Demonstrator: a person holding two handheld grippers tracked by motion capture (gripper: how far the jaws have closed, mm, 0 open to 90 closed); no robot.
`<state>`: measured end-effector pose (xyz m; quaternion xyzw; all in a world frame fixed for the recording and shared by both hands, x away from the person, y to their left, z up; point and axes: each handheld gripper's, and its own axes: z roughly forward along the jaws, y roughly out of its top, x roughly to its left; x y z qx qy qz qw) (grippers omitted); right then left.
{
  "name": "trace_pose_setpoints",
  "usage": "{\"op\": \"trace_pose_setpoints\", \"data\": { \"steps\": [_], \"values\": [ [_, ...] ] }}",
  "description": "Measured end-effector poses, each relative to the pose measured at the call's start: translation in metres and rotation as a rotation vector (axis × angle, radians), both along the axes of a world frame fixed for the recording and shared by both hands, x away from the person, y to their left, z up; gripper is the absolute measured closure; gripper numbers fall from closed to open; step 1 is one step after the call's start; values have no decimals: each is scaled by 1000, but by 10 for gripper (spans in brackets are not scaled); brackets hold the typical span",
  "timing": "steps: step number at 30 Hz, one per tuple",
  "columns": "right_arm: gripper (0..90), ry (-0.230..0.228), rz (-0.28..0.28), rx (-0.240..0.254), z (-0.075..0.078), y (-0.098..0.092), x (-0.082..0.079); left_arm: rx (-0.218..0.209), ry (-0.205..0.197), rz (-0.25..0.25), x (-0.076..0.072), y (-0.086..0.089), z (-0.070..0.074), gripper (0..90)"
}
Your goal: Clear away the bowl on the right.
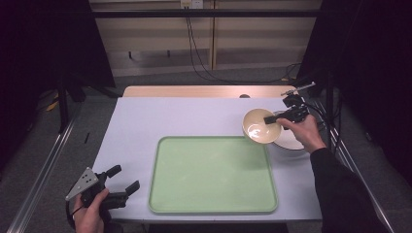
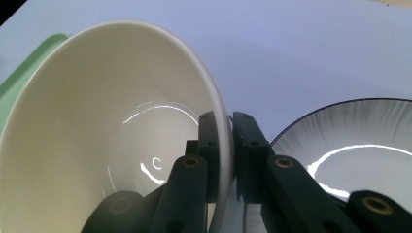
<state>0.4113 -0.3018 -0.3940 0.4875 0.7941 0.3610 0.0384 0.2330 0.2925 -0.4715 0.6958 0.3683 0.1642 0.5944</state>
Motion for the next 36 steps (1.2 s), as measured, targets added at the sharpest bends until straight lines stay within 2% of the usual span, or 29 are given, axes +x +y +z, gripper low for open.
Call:
{"op": "trace_pose_setpoints", "data": {
  "steps": [6, 10, 15, 20, 25, 28, 31, 33, 36],
  "values": [
    [835, 26, 2, -10, -7, 6, 2, -3, 1, -5, 0, 0, 0, 15],
    [835, 49, 3, -17, -14, 9, 3, 12, -3, -5, 0, 1, 0, 15],
    [835, 65, 7, -23, -19, 13, 3, 2, -2, -2, 0, 0, 0, 15],
    [835, 95, 24, -50, -27, 20, 5, 4, -3, -2, 0, 0, 0, 15],
    [834, 98, 25, -46, -31, 21, 5, 10, -3, -7, 0, 1, 0, 15],
    [834, 114, 36, -59, -36, 25, 6, 2, -3, -2, 0, 0, 0, 15],
    [834, 99, 48, -70, -40, 27, 7, 11, -3, -8, 0, 1, 0, 15],
    [834, 113, 53, -69, -42, 28, 7, 0, -2, -3, 0, 0, 0, 15],
    [834, 111, 55, -85, -45, 29, 8, 11, -4, -8, 0, 1, 0, 15]
  ]
}}
